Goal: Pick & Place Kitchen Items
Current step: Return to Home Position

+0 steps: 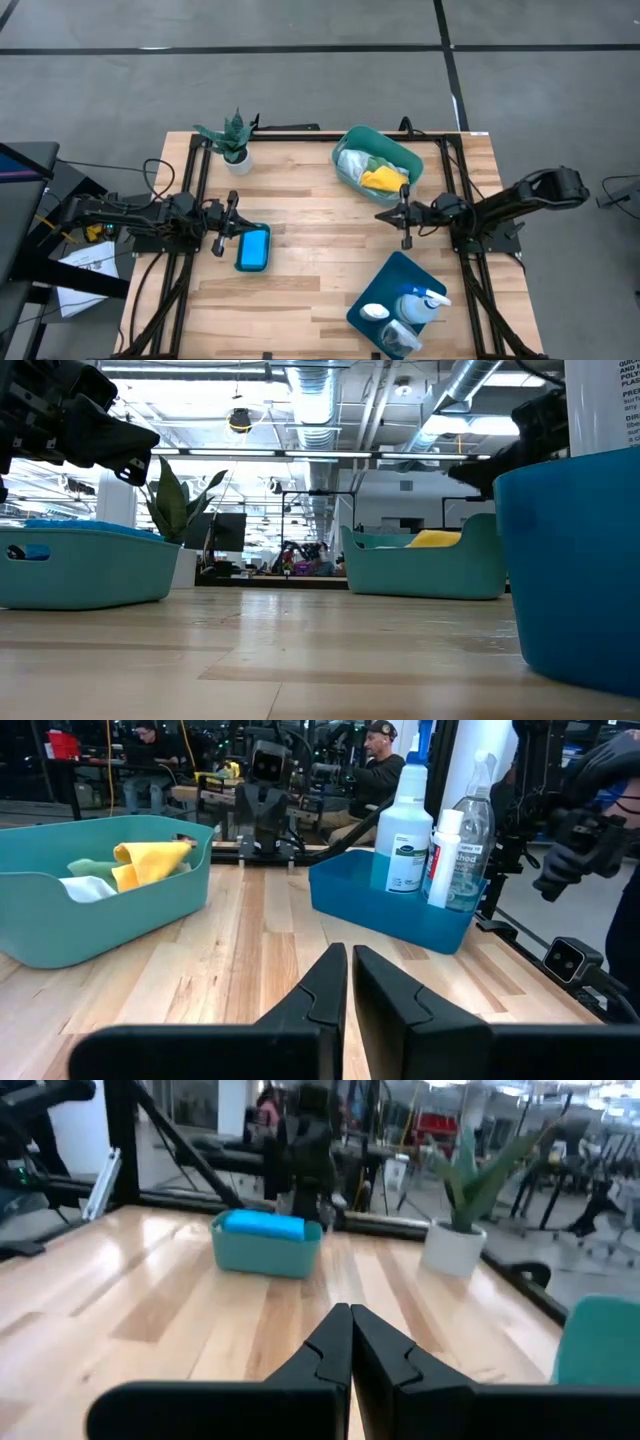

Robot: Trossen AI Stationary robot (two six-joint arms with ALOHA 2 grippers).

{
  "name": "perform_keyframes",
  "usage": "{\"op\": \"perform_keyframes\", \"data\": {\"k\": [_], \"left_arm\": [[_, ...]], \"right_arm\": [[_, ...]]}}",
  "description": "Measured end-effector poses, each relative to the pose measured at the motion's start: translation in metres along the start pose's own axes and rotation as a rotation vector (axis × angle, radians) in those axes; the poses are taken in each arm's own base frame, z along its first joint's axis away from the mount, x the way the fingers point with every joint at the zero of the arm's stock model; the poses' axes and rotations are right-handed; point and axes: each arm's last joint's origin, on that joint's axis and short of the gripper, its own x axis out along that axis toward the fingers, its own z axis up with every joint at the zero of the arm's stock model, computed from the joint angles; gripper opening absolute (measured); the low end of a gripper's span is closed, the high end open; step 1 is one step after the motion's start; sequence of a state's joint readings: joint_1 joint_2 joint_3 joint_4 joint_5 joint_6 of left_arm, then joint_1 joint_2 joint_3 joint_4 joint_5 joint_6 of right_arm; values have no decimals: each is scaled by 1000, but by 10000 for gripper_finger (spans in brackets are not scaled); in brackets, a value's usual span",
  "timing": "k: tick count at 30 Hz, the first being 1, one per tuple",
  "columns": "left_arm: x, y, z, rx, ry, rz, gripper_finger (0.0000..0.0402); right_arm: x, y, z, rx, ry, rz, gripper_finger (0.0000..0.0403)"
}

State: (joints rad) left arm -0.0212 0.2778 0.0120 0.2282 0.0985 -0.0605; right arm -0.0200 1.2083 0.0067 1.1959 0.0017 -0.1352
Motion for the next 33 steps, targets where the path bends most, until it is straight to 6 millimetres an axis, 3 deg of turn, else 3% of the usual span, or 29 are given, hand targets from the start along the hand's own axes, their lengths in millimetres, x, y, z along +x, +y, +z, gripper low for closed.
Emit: {"op": "perform_keyframes", "data": {"k": [10, 23, 30, 33], "left_arm": [[0, 0, 0, 0, 0, 0, 17], [0, 0, 0, 0, 0, 0, 17], [0, 0, 0, 0, 0, 0, 17], [0, 0, 0, 0, 0, -1, 17]], "right_arm": [[-11, 2, -3, 36, 129, 42, 0], [-39, 8, 7, 12, 159, 117, 0], [-60, 8, 13, 18, 110, 122, 0], [-68, 6, 21, 45, 5, 91, 0]]}}
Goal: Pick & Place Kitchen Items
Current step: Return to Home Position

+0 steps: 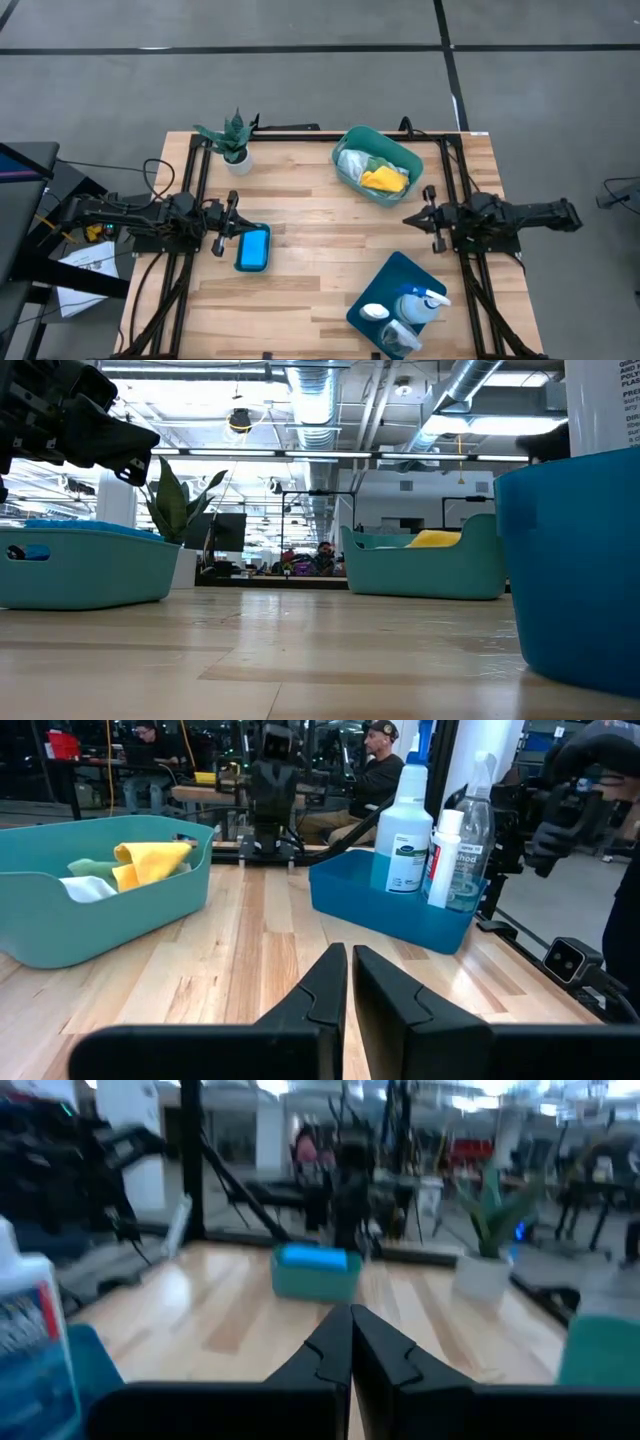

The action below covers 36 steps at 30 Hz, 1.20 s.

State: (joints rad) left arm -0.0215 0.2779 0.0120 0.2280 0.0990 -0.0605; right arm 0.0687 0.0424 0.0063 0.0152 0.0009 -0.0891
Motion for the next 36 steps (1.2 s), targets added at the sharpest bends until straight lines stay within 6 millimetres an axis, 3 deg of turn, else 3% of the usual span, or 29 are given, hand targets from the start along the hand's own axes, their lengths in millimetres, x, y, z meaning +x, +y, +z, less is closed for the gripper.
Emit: {"op": "perform_keyframes", "data": {"k": [14, 36], "left_arm": [[1, 0, 0, 0, 4, 1, 17], [1, 0, 1, 1, -7, 1, 17]], "right_arm": [[-3, 1, 5, 84, -66, 29, 0], [-3, -12, 1, 142, -34, -143, 0]]}}
